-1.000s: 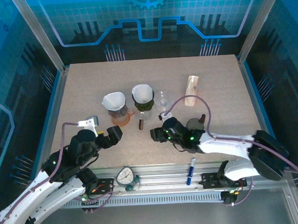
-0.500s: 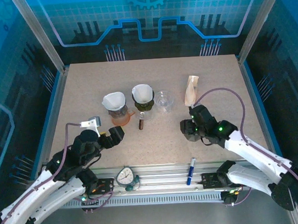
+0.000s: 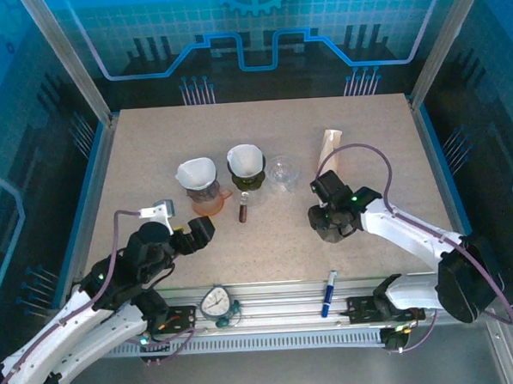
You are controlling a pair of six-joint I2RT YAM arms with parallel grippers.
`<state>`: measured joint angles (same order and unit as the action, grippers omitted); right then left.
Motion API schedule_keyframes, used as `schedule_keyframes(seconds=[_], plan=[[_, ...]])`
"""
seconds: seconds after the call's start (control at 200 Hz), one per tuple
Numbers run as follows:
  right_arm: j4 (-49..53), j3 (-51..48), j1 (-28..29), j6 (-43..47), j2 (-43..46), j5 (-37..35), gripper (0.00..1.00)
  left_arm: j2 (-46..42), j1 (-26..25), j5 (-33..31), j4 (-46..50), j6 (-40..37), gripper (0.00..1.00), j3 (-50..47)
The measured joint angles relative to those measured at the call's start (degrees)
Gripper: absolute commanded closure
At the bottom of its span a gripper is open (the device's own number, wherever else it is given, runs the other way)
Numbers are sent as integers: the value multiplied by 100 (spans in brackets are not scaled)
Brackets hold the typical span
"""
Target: Place the coffee filter in the dripper
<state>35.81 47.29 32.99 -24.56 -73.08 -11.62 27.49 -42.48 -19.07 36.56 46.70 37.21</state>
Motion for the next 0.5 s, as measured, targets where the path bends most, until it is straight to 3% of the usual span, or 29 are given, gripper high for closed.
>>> schedule_keyframes(seconds=[0.205, 0.335, 0.5], plan=[[-26, 4, 44, 81, -116, 177, 92, 0, 0, 0, 2, 2, 1, -44], [20, 50, 382, 83, -114, 188, 98, 0, 0, 0, 2, 0, 1, -44], [221, 297, 1266, 42, -116, 157, 100, 0, 0, -4, 2, 0, 1, -44]])
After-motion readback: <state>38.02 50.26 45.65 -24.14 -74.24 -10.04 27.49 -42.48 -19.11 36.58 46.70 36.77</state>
